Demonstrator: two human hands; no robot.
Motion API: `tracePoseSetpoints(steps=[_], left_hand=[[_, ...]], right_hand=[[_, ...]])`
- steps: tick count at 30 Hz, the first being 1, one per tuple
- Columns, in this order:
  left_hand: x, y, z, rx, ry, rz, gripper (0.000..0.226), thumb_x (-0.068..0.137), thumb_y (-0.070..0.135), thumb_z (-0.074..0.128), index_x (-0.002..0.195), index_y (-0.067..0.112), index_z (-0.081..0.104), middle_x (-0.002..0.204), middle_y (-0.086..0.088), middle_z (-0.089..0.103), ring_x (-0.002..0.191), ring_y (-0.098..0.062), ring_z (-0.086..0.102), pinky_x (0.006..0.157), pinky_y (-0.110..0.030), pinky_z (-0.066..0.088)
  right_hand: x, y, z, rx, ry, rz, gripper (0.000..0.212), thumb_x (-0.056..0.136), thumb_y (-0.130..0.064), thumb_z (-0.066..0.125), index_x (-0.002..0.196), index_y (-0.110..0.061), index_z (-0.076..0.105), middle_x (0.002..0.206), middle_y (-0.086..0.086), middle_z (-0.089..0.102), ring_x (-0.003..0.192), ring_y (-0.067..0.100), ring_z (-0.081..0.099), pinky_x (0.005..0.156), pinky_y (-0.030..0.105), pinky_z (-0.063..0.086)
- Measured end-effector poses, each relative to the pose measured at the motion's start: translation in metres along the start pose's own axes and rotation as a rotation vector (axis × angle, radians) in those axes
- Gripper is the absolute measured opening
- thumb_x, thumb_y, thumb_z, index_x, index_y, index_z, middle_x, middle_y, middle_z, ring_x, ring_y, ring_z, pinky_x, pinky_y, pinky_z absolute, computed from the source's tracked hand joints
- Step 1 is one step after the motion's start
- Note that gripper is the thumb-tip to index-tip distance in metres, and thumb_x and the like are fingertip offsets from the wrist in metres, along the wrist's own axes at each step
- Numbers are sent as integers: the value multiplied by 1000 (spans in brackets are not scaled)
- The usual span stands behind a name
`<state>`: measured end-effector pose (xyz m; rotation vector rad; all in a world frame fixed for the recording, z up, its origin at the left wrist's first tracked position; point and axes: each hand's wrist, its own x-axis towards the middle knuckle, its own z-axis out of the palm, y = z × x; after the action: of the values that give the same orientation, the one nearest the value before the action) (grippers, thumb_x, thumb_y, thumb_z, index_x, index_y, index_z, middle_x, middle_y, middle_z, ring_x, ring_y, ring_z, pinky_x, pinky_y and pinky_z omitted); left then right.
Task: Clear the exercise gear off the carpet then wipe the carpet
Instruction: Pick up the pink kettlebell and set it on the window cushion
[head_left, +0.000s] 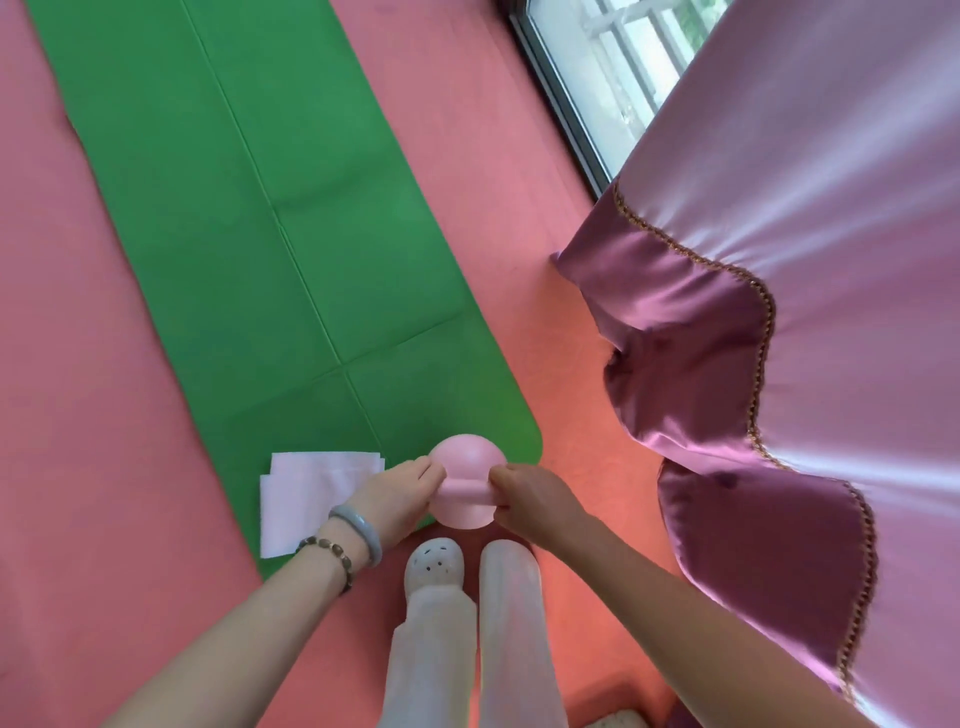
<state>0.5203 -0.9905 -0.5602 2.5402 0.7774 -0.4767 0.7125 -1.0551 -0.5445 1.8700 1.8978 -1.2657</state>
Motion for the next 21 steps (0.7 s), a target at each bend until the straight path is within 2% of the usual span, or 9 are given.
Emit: tracePoseSetpoints(steps=[2, 5, 7, 9, 11, 15, 16, 18, 21], left_hand=[[-16, 9, -45, 8, 35, 9, 47, 47, 6, 83, 76, 17, 48, 64, 4, 52, 45, -12, 49, 37, -20, 19], [-42, 28, -114, -77, 65, 38, 39, 60, 3, 77, 83, 15, 47, 68, 0, 55, 46, -16, 52, 33, -22, 31], [-58, 45, -164, -108, 48, 26, 24, 77, 6, 62, 92, 14, 45, 79, -6, 57, 57, -24, 58, 39, -29, 43], [-75, 64, -218, -83, 40, -5, 15, 90, 9, 46, 104, 9, 48, 94, -11, 56, 73, -31, 59, 54, -40, 50], [-95, 84, -276, -44, 23, 3, 19, 94, 12, 40, 110, 4, 48, 103, -12, 53, 81, -32, 57, 63, -43, 49], [-136, 122, -373, -3, 100, 42, 18, 96, 17, 41, 109, 5, 46, 103, -11, 52, 83, -30, 57, 68, -44, 48], [-147, 131, -395, -10, 126, 40, 18, 96, 18, 42, 108, 5, 46, 102, -11, 53, 83, -30, 57, 69, -44, 47], [-168, 150, -433, -30, 204, 49, 19, 96, 19, 43, 108, 5, 47, 101, -11, 55, 84, -30, 57, 71, -42, 46], [-196, 175, -476, -50, 314, 108, 22, 95, 23, 43, 110, 6, 48, 101, -12, 57, 85, -30, 57, 73, -39, 42]], right_hand=[[-27, -17, -35, -6, 31, -6, 17, 81, -7, 52, 85, -14, 38, 100, 17, 61, 73, 26, 45, 45, 23, 18], [-72, -42, -94, -34, 83, -8, 13, 81, -9, 53, 94, -8, 49, 103, 17, 61, 78, 29, 50, 54, 31, 24], [-103, -56, -132, -43, 132, -18, 22, 80, -10, 54, 101, -4, 53, 103, 18, 62, 87, 34, 57, 62, 31, 26], [-138, -73, -170, -52, 184, -48, 24, 78, -12, 55, 101, -4, 54, 102, 17, 62, 90, 35, 59, 63, 31, 27], [-175, -90, -210, -45, 242, -78, 22, 77, -14, 58, 97, -6, 55, 99, 15, 64, 89, 34, 59, 62, 31, 29], [-252, -120, -277, 87, 361, -144, 19, 72, -19, 61, 85, -7, 58, 86, 12, 62, 81, 31, 59, 67, 36, 44], [-271, -127, -292, 131, 397, -166, 21, 71, -20, 60, 85, -6, 60, 83, 9, 60, 79, 28, 58, 69, 33, 46], [-309, -142, -318, 215, 462, -193, 23, 72, -16, 61, 91, -5, 64, 82, 5, 57, 75, 20, 54, 66, 14, 42], [-362, -161, -348, 303, 542, -206, 22, 68, -15, 60, 89, -9, 65, 73, 2, 59, 65, 15, 51, 59, 19, 39]])
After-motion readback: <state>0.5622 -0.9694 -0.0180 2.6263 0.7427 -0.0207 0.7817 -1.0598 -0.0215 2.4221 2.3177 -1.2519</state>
